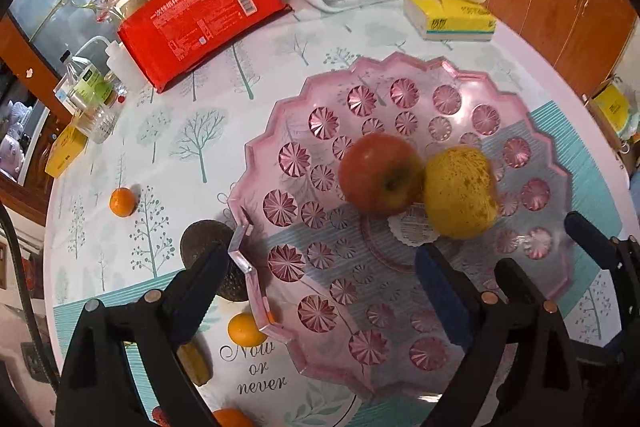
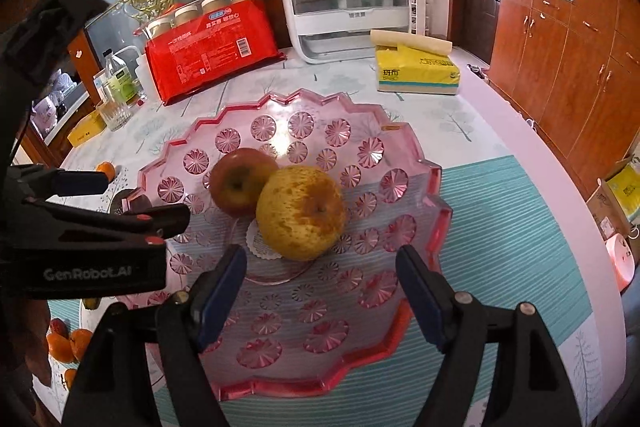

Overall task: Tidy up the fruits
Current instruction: 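Open both grippers to release apple and pear, then withdraw from the bowl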

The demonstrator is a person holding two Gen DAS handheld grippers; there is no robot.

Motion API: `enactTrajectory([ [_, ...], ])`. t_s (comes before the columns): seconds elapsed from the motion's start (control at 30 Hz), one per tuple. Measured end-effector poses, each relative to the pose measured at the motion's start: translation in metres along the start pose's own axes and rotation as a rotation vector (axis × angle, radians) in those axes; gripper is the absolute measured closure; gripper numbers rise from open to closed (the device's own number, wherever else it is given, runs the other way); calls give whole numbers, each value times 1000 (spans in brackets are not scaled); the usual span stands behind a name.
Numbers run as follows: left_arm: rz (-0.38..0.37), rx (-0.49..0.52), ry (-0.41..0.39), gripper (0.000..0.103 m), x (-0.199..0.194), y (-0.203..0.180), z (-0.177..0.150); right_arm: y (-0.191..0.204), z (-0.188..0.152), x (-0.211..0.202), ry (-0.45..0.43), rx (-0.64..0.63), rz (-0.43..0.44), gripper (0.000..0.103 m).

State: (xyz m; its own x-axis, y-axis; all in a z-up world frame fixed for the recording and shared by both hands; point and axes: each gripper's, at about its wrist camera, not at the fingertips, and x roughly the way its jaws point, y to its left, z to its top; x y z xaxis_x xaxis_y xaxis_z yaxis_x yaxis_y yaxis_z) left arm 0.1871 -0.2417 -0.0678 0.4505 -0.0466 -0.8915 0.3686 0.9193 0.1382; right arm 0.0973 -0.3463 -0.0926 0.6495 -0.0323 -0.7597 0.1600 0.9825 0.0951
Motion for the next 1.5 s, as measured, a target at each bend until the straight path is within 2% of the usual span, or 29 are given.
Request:
enactTrajectory([
  [0.2, -8, -5, -55, 9, -18, 2, -8, 2, -2, -7, -9, 5, -1, 25],
  [0.57, 5, -54, -56, 9, -47, 33, -33, 24, -9, -29, -47, -24, -3, 25],
  [0.9, -11, -146, -137, 9, -86, 92, -60, 47, -12, -51, -109, -27, -51, 25],
  [1.27, -39, -131, -181, 9, -109, 167, -103, 90, -30, -76, -170, -17, -168, 25],
  [1.4, -51, -132, -206, 9, -114, 206, -118, 107, -41, -80, -159, -26, -225, 25],
  [1.5, -52, -138, -208, 9, -111, 233, -128, 121, -50, -84, -131, -19, -237, 25],
])
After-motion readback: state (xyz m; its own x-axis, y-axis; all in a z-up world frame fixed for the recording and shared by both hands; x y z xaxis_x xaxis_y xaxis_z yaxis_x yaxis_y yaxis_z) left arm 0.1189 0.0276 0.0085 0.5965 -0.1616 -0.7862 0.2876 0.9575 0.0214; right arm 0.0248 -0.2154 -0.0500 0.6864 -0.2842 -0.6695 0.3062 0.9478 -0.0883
